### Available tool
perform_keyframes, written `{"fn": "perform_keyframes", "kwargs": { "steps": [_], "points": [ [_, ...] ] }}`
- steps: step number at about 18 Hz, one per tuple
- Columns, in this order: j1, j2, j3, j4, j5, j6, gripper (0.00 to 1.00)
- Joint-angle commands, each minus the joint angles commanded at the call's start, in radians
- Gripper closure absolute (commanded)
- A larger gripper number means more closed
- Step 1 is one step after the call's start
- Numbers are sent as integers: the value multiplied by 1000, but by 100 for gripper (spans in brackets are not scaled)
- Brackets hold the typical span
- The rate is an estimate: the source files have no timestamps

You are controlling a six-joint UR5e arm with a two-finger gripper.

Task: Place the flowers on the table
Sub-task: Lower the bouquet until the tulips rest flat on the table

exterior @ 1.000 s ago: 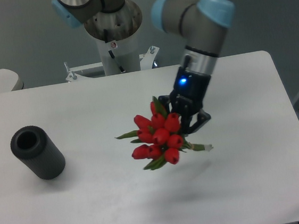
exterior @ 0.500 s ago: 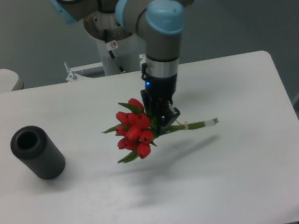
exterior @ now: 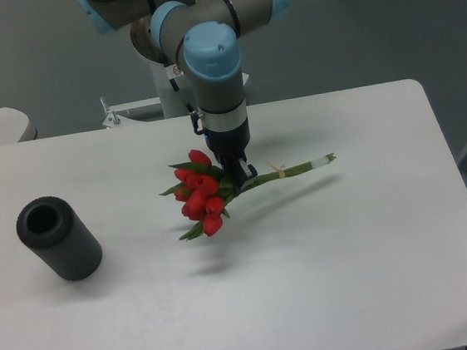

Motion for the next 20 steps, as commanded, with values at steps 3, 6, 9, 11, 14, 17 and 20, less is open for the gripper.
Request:
{"fn": "perform_keyframes", "kwargs": {
  "steps": [3, 6, 9, 11, 14, 17, 20],
  "points": [
    [-3, -18, -5, -3, 8, -2, 67],
    [-5, -28, -8, -2, 12, 2, 67],
    [-32, -71, -3, 3, 11, 12, 67],
    [-38, -83, -2, 3, 9, 12, 66],
    [-37, -106, 5, 6, 0, 15, 61],
    [-35, -114, 11, 11, -2, 14, 53],
    [-29, -126, 54, 11, -3, 5, 0]
  ]
}}
